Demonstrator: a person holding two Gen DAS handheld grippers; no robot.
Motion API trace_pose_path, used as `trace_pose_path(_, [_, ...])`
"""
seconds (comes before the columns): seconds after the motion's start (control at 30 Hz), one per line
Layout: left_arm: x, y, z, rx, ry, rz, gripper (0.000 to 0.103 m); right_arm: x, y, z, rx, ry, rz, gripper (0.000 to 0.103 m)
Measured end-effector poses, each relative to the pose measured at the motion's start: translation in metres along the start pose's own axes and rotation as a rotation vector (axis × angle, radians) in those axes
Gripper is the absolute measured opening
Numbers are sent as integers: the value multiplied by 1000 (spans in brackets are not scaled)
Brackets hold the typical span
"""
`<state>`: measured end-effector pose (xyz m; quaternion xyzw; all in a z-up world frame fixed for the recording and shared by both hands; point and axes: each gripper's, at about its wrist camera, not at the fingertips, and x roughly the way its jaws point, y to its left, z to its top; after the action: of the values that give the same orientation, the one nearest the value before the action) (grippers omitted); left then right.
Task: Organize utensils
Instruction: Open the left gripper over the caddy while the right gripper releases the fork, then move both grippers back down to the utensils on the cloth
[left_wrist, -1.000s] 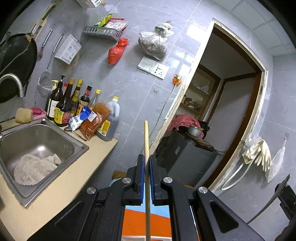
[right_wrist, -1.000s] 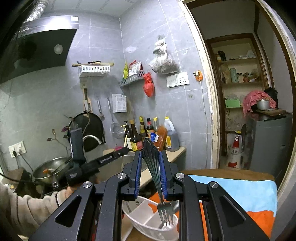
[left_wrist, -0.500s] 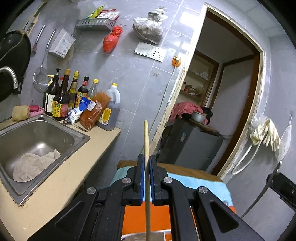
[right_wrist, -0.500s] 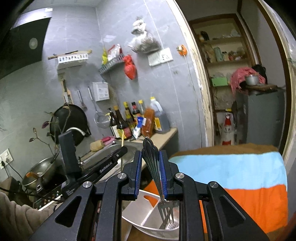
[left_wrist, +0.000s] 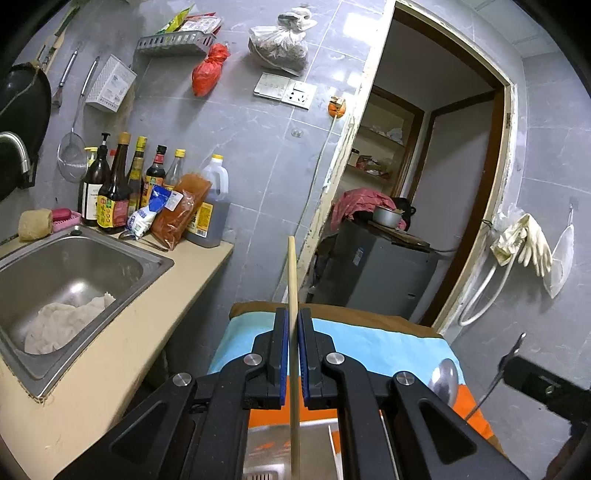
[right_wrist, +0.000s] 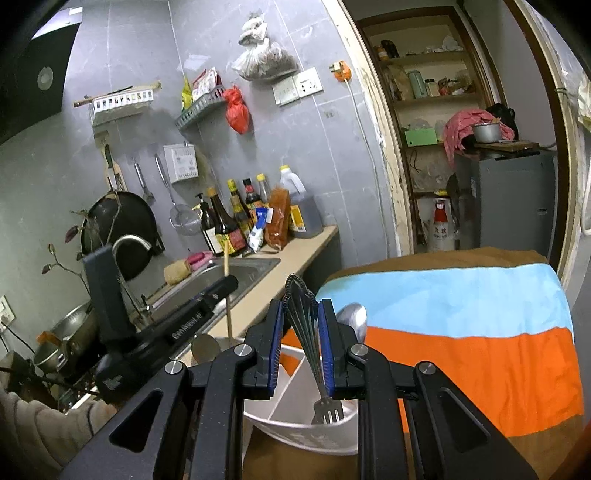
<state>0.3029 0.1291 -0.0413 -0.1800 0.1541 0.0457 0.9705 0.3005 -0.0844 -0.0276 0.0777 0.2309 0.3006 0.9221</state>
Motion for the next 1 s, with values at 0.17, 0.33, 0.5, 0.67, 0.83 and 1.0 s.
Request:
trace_pose_path(0.17, [-8, 10, -1, 5, 52, -8, 5, -2, -5, -5, 11, 17, -4, 17])
trace_pose_path(0.33, [-14, 12, -3, 17, 113, -17, 5, 2, -11, -10, 39, 46, -6, 17])
trace_pose_path(0.5, [-18, 11, -7, 20, 166, -18, 6, 0, -13, -13, 41, 48, 2, 23])
trace_pose_path(0.67, [-31, 7, -6, -11, 160, -31, 23, -13, -13, -9, 34, 20, 11, 30])
trace_pose_path(0.83, [-46, -8, -2, -11, 126, -45, 45, -33, -16, -2, 22, -20, -9, 30])
trace_pose_path(1.0, [-66, -32, 0, -2, 68, -59, 72, -65, -18, 7, -30, -89, -74, 60])
